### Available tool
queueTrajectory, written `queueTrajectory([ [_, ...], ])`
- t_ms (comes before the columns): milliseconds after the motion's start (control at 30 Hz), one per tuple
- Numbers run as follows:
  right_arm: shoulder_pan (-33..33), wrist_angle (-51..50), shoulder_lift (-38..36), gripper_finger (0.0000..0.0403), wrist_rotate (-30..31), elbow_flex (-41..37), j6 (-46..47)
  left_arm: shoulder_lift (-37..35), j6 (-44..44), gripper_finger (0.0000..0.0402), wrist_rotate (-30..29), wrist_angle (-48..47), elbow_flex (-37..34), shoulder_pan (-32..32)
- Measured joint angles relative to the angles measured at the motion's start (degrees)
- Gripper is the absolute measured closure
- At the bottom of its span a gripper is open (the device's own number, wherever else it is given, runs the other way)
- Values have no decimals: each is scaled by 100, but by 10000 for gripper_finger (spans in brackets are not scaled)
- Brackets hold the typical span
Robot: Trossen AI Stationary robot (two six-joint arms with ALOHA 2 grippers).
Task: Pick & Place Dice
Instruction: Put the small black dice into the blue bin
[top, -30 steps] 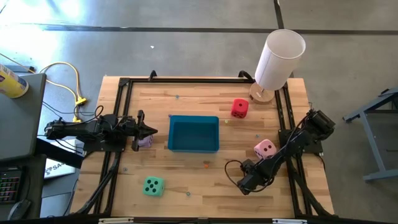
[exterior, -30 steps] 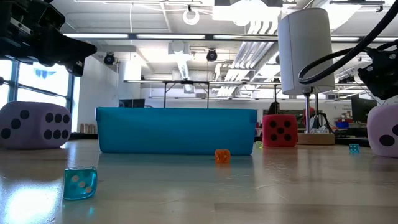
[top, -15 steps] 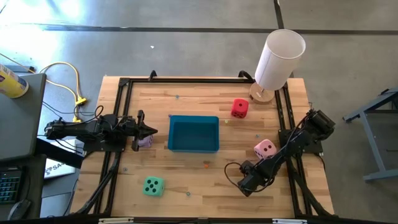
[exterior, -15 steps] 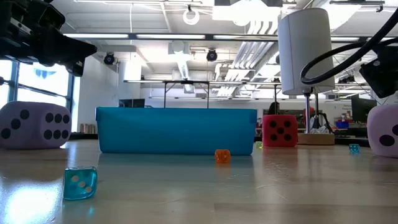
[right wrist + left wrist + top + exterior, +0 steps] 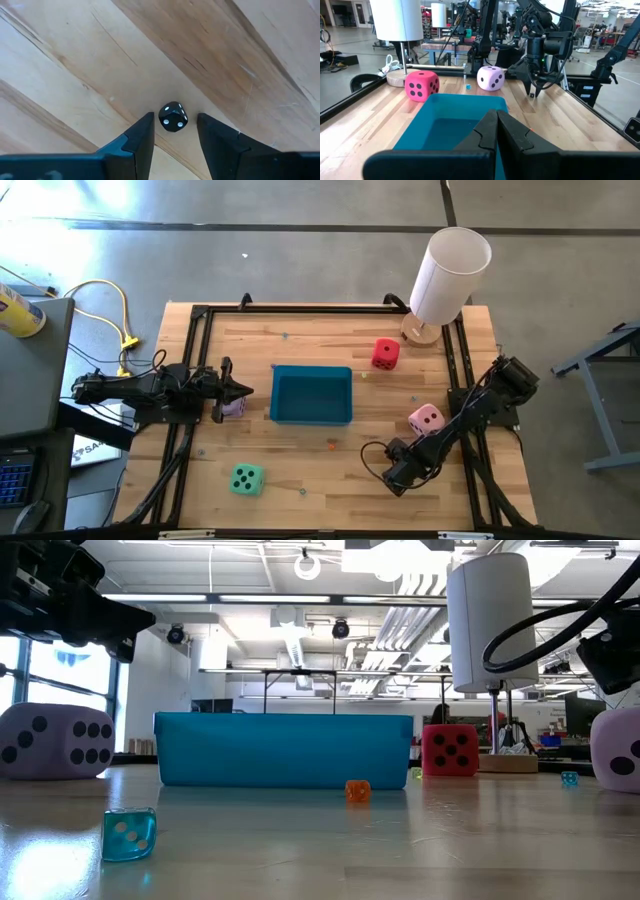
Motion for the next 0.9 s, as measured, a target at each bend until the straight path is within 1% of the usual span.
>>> queueTrajectory([
  [167, 0, -4, 0, 260, 98, 0, -121, 0, 0, 401, 0, 0, 0, 0],
  [467, -7, -16, 2, 263, 96, 0, -128, 0, 0, 401, 0, 0, 0, 0],
  [567, -7, -32, 2, 278, 84, -2, -154, 0, 0, 401, 0, 0, 0, -1],
  [800, -7, -68, 2, 330, 52, -8, -204, 0, 0, 401, 0, 0, 0, 0],
  [900, -13, -62, 2, 343, -3, -8, -206, 0, 0, 401, 0, 0, 0, 0],
])
